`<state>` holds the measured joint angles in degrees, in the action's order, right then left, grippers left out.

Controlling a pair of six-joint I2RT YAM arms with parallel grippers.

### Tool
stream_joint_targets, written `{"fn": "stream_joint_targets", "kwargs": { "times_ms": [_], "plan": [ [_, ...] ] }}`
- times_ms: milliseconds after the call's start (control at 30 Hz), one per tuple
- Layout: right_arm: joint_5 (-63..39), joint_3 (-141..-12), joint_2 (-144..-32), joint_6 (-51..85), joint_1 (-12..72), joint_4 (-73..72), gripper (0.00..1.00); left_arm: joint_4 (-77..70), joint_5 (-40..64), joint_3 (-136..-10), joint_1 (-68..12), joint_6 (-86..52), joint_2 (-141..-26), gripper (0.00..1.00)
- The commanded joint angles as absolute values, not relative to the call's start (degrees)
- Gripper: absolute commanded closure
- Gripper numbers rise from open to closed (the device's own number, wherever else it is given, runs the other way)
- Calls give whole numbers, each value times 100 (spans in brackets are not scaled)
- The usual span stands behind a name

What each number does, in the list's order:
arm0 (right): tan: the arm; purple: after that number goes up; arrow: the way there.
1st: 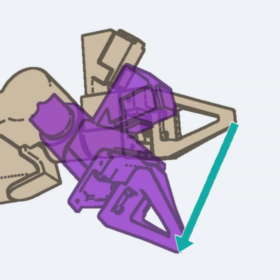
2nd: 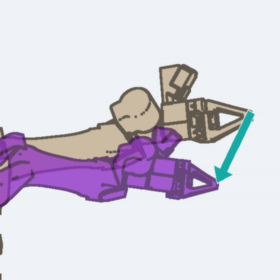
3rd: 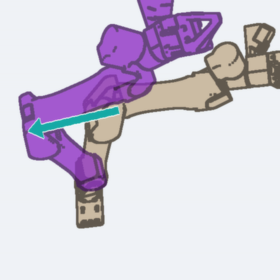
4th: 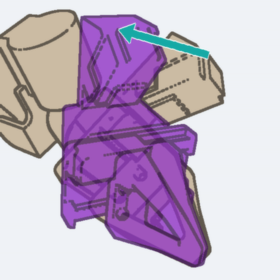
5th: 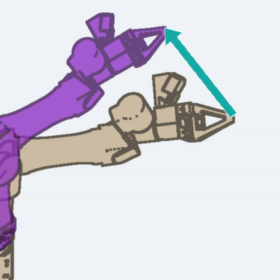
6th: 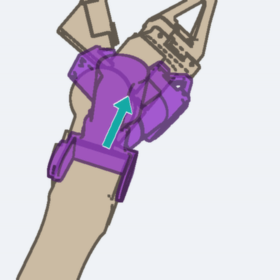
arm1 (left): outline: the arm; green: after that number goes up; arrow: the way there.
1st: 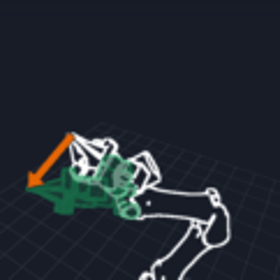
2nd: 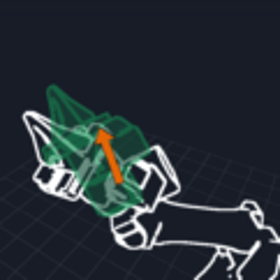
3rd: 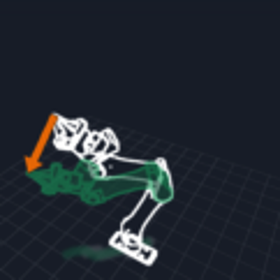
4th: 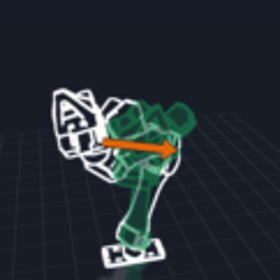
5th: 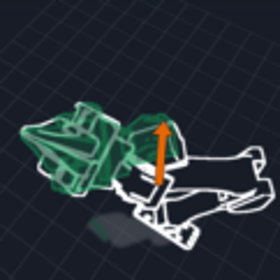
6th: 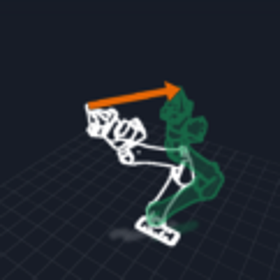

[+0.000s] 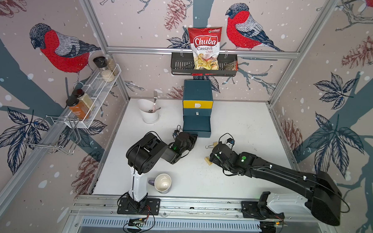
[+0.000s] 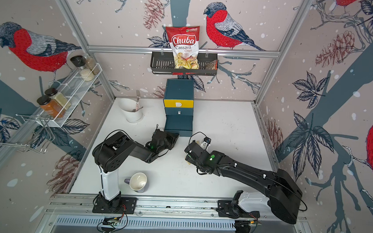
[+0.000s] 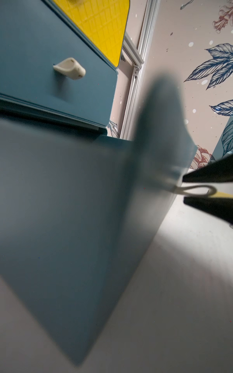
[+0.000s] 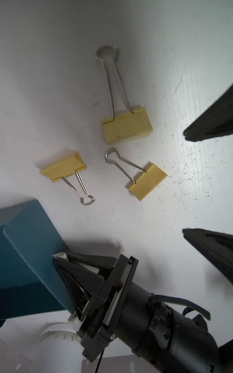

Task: Put the binder clips in the drawer according to color
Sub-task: Open the drawer in the storage box, then pick up the binder clip at the center of the board.

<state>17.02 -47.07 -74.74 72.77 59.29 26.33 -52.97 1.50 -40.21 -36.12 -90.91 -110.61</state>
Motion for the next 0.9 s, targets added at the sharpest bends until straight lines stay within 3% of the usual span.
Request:
{"fn": "stream_joint_targets", "kwargs": {
  "times_ms": [0, 133, 400, 633, 867],
  "plan": [
    [1632, -4807, -7707, 8353, 5949, 2571, 22, -5006, 115, -4028, -3612, -8840, -10849, 43],
    [1455, -4882, -8001, 8992, 5950, 2674, 20, -4398, 79, -3973, -3612, -8691, -10432, 34],
    [1176, -5737, -9062, 9393, 5714, 3356, 12, -2357, -290, -3993, -3621, -8041, -9009, 32],
    [787, -6330, -9994, 9237, 5551, 3654, 13, -8, -1132, -4483, -3620, -6920, -7494, 31],
    [843, -6482, -10419, 9264, 5535, 3628, 13, 1061, -1505, -4663, -3617, -6211, -6568, 31]
  ]
}}
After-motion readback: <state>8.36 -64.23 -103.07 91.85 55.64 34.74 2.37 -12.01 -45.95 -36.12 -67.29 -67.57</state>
